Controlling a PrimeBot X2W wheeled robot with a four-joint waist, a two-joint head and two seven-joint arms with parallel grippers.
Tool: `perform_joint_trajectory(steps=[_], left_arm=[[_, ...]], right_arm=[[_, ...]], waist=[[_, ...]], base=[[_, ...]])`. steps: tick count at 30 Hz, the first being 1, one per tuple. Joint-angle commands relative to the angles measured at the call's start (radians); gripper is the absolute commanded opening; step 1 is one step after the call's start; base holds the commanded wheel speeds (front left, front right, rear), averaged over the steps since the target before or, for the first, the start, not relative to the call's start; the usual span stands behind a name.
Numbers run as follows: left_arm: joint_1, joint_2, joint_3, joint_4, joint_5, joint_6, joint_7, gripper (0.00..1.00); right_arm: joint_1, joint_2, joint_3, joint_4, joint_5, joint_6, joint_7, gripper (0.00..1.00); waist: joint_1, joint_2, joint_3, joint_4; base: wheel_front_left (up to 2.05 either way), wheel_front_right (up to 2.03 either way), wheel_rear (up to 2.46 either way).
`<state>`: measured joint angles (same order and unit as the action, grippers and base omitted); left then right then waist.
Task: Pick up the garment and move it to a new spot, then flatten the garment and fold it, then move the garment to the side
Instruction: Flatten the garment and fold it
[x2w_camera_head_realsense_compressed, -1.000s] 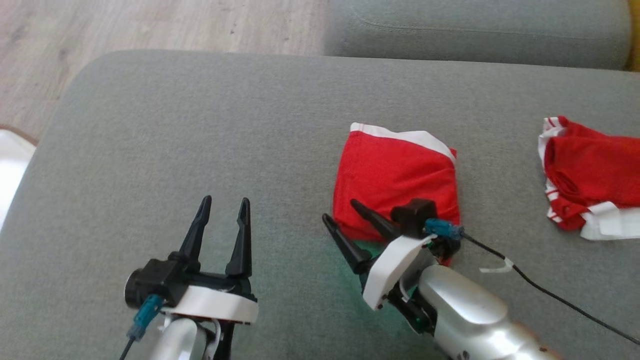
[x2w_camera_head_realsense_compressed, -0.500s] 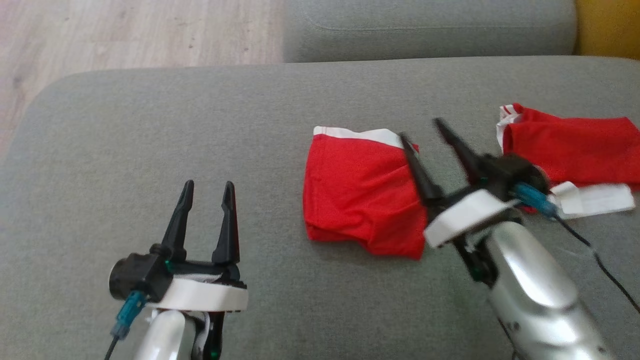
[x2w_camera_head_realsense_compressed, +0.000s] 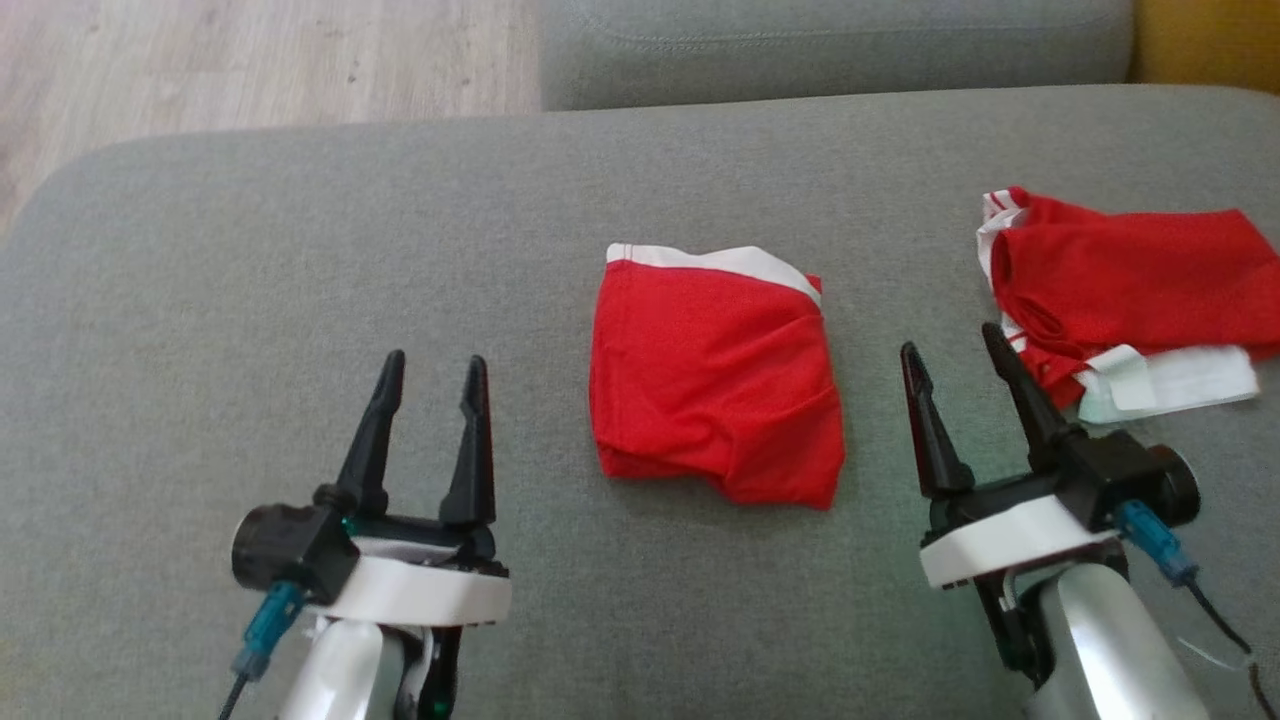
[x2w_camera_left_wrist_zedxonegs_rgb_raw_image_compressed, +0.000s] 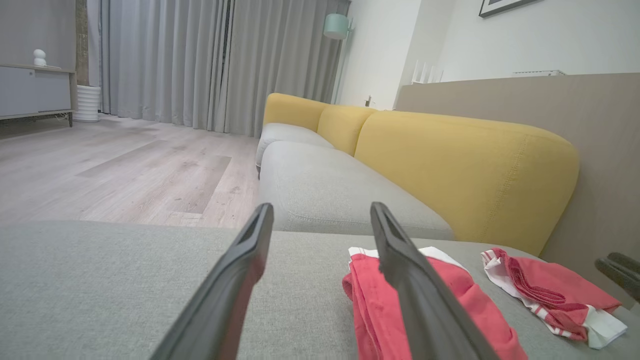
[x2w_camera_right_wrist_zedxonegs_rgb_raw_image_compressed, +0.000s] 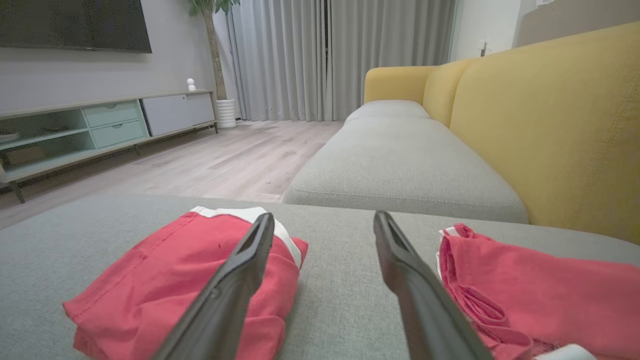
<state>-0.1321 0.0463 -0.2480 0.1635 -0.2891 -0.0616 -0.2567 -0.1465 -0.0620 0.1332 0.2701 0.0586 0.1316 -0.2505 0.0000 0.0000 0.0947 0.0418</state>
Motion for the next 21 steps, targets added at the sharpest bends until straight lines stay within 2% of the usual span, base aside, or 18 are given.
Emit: perform_joint_trajectory(steps=[1,2,3,7,11,21], left_arm=[[-0.023,0.004,0.022,-0.030,0.005,0.000,-0.005,1.00],[-0.026,0.004,0.019,-0.029,0.004,-0.001,-0.005,1.00],[-0.029,0.004,0.017,-0.028,0.002,-0.002,-0.005,1.00],[-0.047,0.004,0.003,-0.022,-0.003,-0.004,-0.005,1.00],[-0.068,0.004,-0.012,-0.015,-0.009,-0.006,-0.005,1.00],[-0.121,0.004,-0.052,-0.003,-0.027,-0.008,-0.005,1.00]], right_arm=[[-0.032,0.009,0.020,-0.041,-0.002,-0.001,-0.002,1.00],[-0.037,0.010,0.022,-0.044,0.007,-0.001,0.004,0.94],[-0.045,0.011,0.027,-0.047,0.014,-0.001,0.008,0.00],[-0.093,0.011,0.054,-0.031,0.048,-0.001,0.029,0.00],[-0.169,0.012,0.060,0.050,0.044,-0.001,0.065,0.00],[-0.346,0.012,-0.008,0.382,0.004,-0.001,0.119,0.00]], waist=[[0.0000,0.0000,0.010,0.010],[0.0000,0.0000,0.018,0.016],[0.0000,0.0000,0.025,0.023],[0.0000,0.0000,0.062,0.060],[0.0000,0.0000,0.103,0.106],[0.0000,0.0000,0.182,0.220]], base=[[0.00,0.00,0.00],[0.00,0.00,0.00],[0.00,0.00,0.00],[0.00,0.00,0.00],[0.00,0.00,0.00],[0.00,0.00,0.00]])
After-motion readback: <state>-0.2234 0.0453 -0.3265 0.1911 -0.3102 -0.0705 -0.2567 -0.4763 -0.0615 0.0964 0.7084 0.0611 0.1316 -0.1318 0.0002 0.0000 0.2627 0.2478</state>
